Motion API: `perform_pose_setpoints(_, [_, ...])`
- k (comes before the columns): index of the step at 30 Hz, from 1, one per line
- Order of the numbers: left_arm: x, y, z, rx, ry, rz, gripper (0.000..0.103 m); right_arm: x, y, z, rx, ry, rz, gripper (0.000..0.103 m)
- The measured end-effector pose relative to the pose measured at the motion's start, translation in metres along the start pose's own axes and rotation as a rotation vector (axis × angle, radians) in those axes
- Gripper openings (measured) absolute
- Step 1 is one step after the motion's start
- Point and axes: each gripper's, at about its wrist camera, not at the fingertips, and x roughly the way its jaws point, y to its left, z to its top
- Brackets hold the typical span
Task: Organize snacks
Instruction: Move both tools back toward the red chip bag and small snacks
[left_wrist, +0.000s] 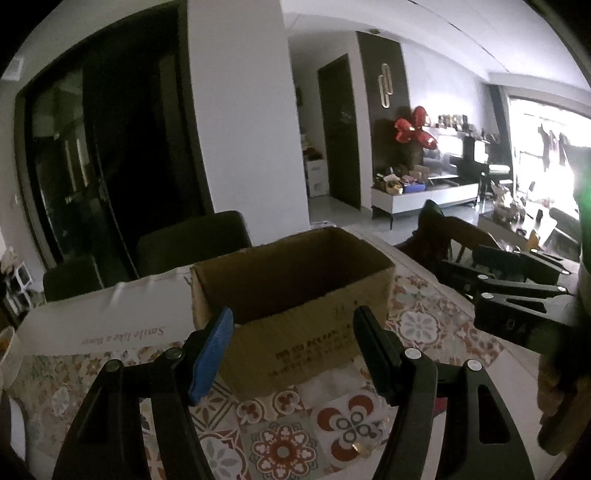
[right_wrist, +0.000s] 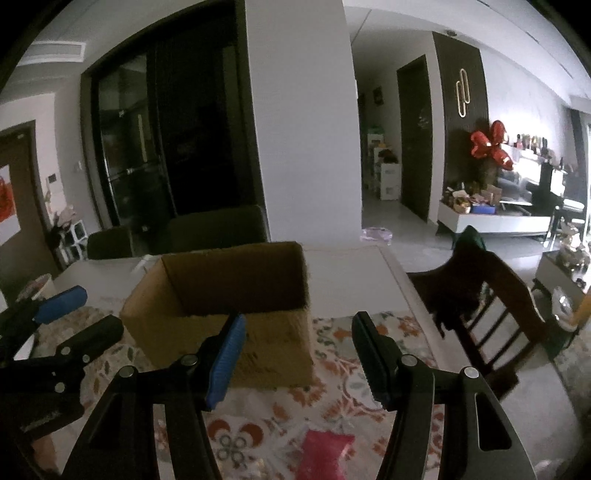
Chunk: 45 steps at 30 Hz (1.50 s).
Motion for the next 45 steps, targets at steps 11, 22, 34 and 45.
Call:
perform_pose_setpoints(11, [0.001, -0.022, -0.033, 0.072, 0.046, -0.066, 0.067, -0.007, -0.01, -0.04, 0.04, 0.064, -0.037, 0.06])
perform_pose_setpoints(22, [0.019, -0.034, -0.067, 0.114, 0.141, -0.133, 0.067, 0.006, -0.014, -0.081, 0.061, 0.178, -0.052, 0.06])
perform_pose_setpoints(34, [0.054, -0.053, -0.09, 0.215, 0.27, -0.275, 0.067, 0.032, -0.017, -0.112, 0.077, 0.291, -0.061, 0.06])
perform_pose_setpoints(45, [0.081, -0.072, -0.11, 0.293, 0.371, -0.37, 0.064, 0.059, -0.02, -0.129, 0.109, 0.378, -0.054, 0.06])
